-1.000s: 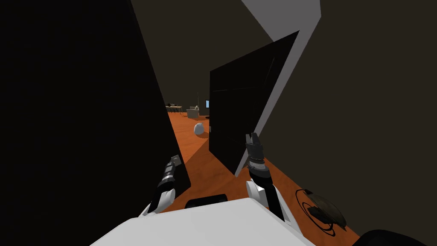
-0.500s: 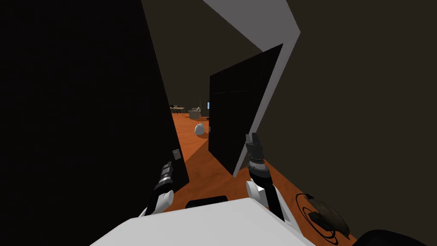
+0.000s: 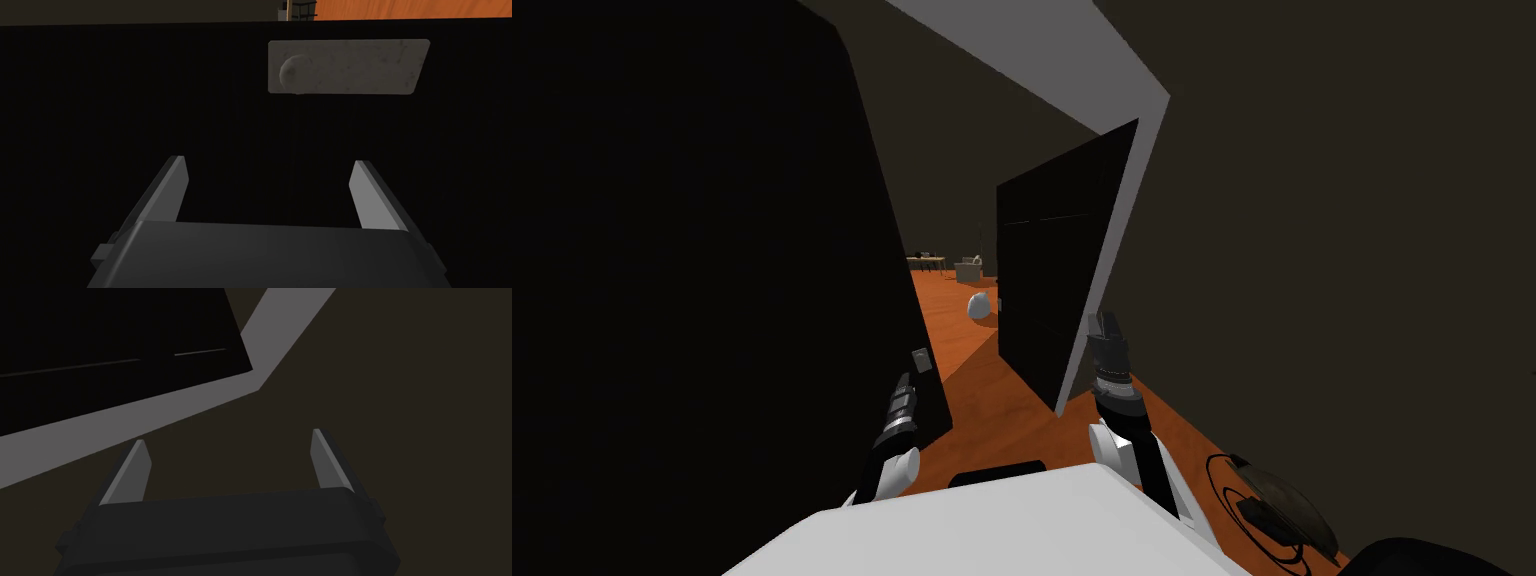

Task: Push the door open

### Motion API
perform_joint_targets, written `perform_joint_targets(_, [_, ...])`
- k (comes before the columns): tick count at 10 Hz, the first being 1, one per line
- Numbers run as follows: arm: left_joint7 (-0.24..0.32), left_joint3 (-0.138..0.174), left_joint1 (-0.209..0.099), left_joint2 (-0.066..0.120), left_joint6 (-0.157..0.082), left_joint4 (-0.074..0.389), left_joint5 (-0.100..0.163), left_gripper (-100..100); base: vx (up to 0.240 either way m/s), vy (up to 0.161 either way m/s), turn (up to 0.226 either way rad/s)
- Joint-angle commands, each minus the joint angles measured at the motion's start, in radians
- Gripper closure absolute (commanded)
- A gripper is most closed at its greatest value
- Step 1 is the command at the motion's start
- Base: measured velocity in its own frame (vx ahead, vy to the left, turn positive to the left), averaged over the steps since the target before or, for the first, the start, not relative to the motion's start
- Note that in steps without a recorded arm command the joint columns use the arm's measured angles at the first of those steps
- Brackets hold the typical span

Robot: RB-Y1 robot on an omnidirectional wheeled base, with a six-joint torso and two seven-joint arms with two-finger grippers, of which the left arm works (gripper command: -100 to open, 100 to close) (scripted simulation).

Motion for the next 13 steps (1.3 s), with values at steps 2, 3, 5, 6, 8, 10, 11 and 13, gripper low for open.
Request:
perform_joint_targets(2, [0.001, 0.003, 0.001, 0.015, -0.013, 0.008, 0.002, -100, 0.167, 0.1, -0.031])
perform_joint_targets(3, [0.001, 0.005, 0.003, 0.017, -0.018, 0.01, 0.003, -100, 0.239, 0.119, -0.03])
perform_joint_targets(5, [0.002, 0.007, 0.006, 0.011, -0.028, 0.014, 0.004, -100, 0.2, 0.1, -0.035])
perform_joint_targets(6, [0.003, 0.008, 0.007, 0.005, -0.033, 0.016, 0.005, -100, 0.191, 0.078, -0.031])
perform_joint_targets(8, [0.002, 0.009, 0.005, 0.0, -0.033, 0.019, 0.006, -100, 0.119, 0.073, -0.016])
perform_joint_targets(10, [0.002, 0.009, 0.005, 0.0, -0.033, 0.019, 0.006, 100, -0.018, -0.014, -0.001])
perform_joint_targets(11, [0.002, 0.009, 0.005, 0.0, -0.033, 0.019, 0.006, 100, -0.014, -0.008, 0.0])
perform_joint_targets(13, [0.002, 0.009, 0.005, 0.0, -0.033, 0.019, 0.006, 100, -0.004, -0.002, 0.0])
